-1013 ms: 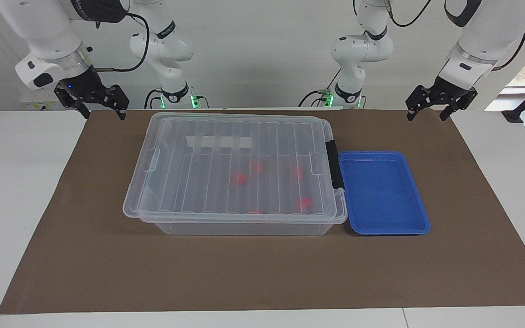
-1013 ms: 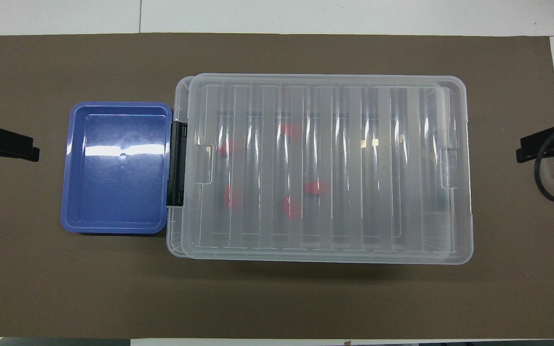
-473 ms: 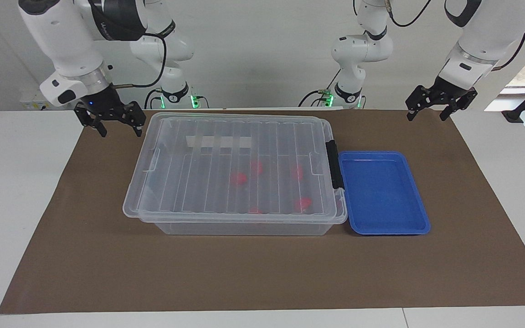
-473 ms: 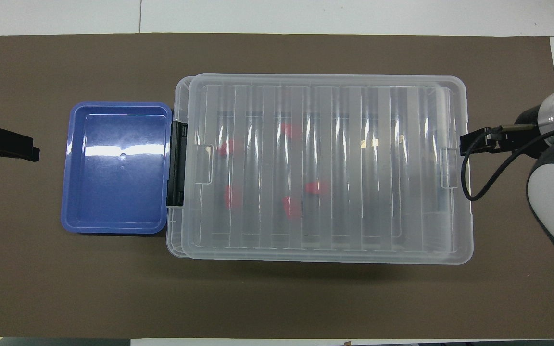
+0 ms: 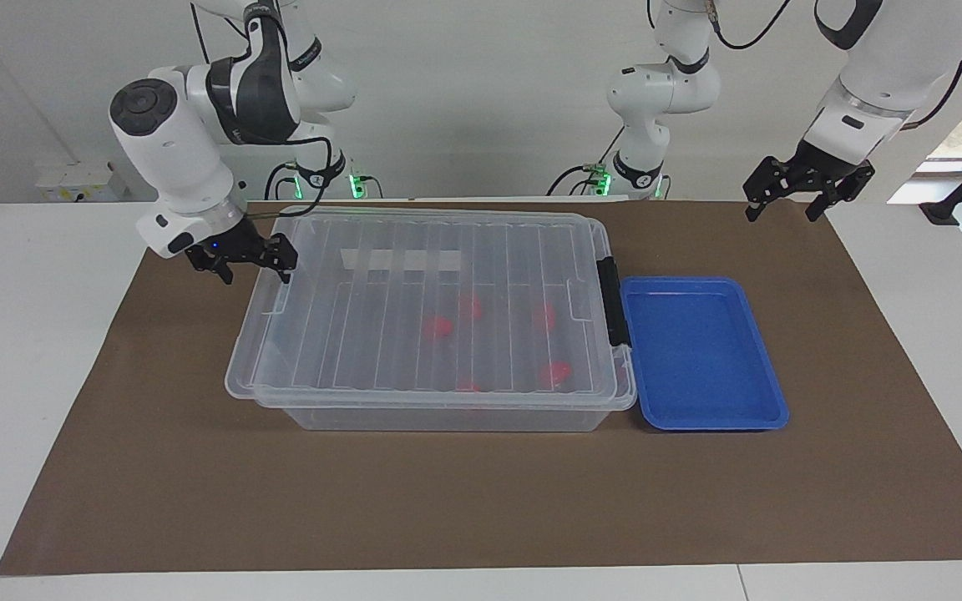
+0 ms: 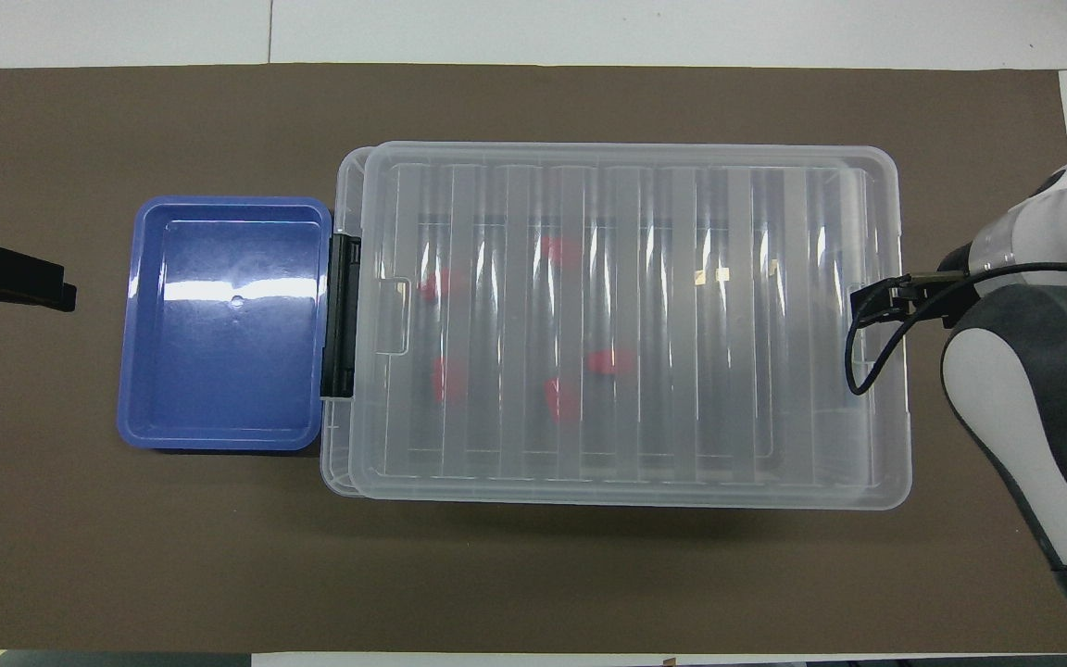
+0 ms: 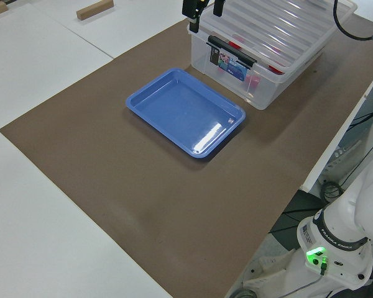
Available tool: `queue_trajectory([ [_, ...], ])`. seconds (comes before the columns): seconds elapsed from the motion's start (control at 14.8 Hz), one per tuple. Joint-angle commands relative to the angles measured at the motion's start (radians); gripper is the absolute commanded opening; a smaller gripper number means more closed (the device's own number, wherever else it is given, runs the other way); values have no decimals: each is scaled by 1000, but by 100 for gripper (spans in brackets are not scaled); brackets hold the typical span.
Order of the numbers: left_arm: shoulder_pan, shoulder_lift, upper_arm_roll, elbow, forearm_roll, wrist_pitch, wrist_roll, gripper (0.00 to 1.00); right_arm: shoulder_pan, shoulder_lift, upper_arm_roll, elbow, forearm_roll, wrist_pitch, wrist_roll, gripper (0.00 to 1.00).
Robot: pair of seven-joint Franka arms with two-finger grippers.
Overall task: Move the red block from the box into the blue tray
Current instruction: 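Reach the right gripper to the edge of the clear lid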
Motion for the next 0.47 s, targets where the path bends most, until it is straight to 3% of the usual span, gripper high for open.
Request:
queue_trajectory([
  [0.0,18,-27,-12,-30,-12,1,5,100,-22,-16,4,-47,6,37,9,100],
  [0.41,18,-27,-12,-30,-12,0,5,100,-65,-35,4,-127,3,99,3,100],
])
